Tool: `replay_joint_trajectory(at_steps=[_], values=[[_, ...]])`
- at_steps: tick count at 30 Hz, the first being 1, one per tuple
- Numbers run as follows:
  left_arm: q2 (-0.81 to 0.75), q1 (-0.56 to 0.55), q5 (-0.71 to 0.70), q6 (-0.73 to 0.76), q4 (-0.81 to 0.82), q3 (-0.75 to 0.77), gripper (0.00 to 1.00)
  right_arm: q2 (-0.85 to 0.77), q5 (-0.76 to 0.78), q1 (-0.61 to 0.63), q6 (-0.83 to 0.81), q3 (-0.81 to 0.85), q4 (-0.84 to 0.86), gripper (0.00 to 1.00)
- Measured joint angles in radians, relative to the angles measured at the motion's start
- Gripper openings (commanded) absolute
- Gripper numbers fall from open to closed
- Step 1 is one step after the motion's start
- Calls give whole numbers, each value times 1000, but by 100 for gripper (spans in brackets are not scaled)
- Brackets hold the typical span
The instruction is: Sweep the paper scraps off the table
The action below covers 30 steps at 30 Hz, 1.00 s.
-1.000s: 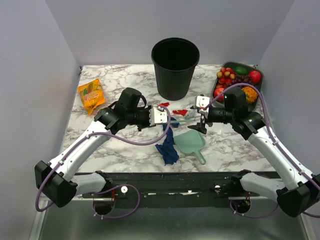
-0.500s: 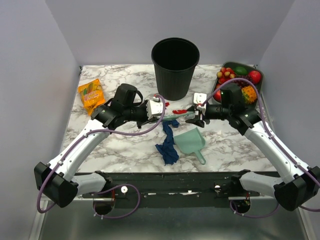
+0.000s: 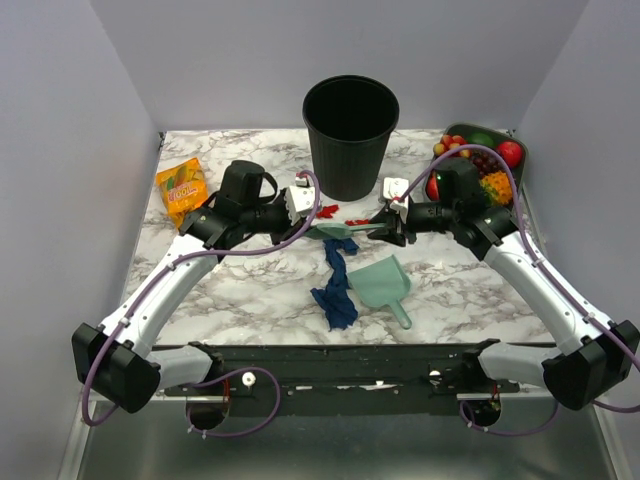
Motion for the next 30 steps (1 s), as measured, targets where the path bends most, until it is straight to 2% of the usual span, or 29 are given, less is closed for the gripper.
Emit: replay_joint_trajectory(at_steps=[2,6,8,9,13,14,15,17,20,30], values=[[2,2,4,-3,2,0,0,0,2,0,3,0,0,39],[2,7,16,-6,6,0,0,11,9,0,17,0,6,12],[2,8,19,-11,8,0,0,24,14,0,26,1,9,7],[2,8,19,-12,10,0,0,32,16,0,31,1,9,1],[2,18,19,-19,12,0,0,51,24,0,28,13,8,1],[2,19,19,-19,14,0,34,51,26,0,27,17,3,1],[2,18,19,-19,18,0,46,51,28,0,27,25,-7,1],[2,18,20,-15,31,-2,60,52,35,0,20,45,-34,1],[-3,19,19,5,42,-5,67,65,41,1,-3,90,-111,1],[6,-31,51,82,62,-26,67,159,79,1,-60,248,-281,1]])
